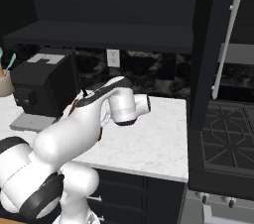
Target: Pick the kettle from the counter and place it on the tray. Then pick the mug from the cabinet and place it on the tray. Then close the cabinet doors.
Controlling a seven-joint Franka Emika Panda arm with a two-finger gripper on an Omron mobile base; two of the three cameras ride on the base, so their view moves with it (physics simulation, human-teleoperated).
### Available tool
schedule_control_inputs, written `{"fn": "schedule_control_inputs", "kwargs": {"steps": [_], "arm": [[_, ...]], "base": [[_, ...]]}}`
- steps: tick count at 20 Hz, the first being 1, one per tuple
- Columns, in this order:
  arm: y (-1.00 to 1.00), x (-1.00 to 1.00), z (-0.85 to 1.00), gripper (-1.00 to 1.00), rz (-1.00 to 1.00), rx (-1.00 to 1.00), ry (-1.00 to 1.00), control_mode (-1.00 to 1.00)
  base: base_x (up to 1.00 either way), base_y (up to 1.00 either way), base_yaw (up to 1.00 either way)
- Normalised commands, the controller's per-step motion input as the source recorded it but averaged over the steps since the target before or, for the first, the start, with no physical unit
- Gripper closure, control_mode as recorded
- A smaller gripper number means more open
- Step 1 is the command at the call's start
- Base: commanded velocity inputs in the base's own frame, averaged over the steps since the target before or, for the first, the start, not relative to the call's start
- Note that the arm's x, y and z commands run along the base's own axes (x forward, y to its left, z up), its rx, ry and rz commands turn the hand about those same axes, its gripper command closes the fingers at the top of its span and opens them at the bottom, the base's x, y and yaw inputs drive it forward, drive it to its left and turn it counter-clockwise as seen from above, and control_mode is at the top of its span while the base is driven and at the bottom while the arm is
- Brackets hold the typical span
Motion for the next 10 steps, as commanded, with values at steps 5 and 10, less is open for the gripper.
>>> {"fn": "schedule_control_inputs", "kwargs": {"steps": [5, 10], "arm": [[0.02, -0.37, 0.28, -1.00, -0.11, -0.17, 0.02, -1.00], [0.00, -0.39, 0.23, -1.00, -0.04, -0.10, 0.01, -1.00]], "base": [[0.00, 0.00, 0.00], [0.00, 0.00, 0.00]]}}
